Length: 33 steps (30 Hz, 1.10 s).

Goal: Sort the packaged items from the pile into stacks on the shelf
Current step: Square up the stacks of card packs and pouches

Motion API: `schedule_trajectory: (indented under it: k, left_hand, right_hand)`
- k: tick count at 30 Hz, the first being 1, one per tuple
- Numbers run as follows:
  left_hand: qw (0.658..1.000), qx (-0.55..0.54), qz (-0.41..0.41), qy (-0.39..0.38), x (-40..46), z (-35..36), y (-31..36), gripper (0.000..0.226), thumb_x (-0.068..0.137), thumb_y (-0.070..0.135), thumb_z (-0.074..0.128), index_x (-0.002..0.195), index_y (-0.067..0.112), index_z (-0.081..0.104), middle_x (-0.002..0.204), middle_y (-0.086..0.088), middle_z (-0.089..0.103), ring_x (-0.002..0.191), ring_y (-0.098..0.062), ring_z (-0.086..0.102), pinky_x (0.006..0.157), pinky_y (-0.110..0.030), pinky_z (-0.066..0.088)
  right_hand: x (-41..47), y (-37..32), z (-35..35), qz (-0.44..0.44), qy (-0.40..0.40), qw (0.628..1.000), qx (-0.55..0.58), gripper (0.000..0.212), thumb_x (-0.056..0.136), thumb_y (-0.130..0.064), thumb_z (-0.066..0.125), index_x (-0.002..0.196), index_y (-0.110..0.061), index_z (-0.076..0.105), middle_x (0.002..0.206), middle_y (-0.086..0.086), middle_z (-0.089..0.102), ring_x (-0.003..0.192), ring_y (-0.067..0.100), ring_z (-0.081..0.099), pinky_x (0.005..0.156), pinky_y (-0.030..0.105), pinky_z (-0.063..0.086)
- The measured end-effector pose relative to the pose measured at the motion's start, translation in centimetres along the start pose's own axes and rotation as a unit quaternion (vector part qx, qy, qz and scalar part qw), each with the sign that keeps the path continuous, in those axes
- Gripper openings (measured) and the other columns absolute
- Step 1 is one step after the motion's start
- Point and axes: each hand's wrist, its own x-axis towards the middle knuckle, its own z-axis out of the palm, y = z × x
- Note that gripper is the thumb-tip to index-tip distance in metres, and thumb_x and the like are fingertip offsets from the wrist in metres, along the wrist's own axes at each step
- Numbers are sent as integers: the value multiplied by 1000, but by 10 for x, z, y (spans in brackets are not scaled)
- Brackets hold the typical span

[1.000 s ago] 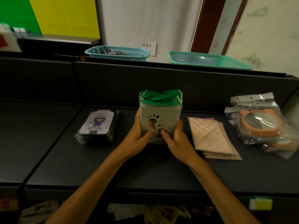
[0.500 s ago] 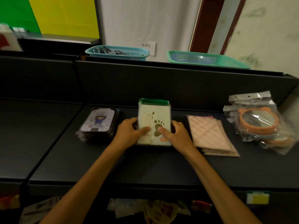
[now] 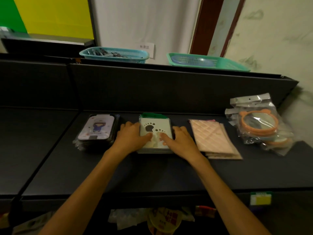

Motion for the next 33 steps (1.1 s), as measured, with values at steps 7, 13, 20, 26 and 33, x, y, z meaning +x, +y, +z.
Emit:
schedule_trajectory:
  k: [7,13,20,26,33]
  left_hand:
    - [991,2,133,33,-16,-3,35,73,86,46,60,147,19,29,148,-6,33,136,-27,30,109,-43,31]
    - [983,20,182,-8,-20,17,80,73,88,47,58,147,18,28,150,-8,32,137,-26,30,111,-41,29]
    - [982,1,190,9,-12,51,133,71,84,48,60,142,17,35,141,-8,42,128,-26,39,103,-39,37]
    - [996,-26,62,-56,-13,77,166,81,83,58,54,147,18,25,145,-9,41,129,-29,41,103,-41,36]
    - [989,-136,1,-62,-18,90,192,83,85,51,60,150,20,18,149,-9,37,132,-27,41,107,-38,34]
  right_hand:
    - [-19,24,-47,-72,109,986,-103,53,91,-45,53,137,-20,44,142,1,44,130,17,39,108,31,28]
    - [-31,68,-76,-21,122,979,-163,55,90,-45,52,138,-20,41,143,3,41,131,20,35,109,34,25]
    - [-32,114,-101,-25,105,986,-131,54,89,-42,55,135,-18,43,137,3,42,127,20,38,105,33,31]
    - [-26,137,-105,-33,54,993,-95,63,89,-50,50,140,-16,35,141,4,36,129,20,36,102,36,35]
    - [-26,148,-100,1,63,997,-45,79,88,-54,48,149,-13,17,149,13,28,136,30,26,110,41,26]
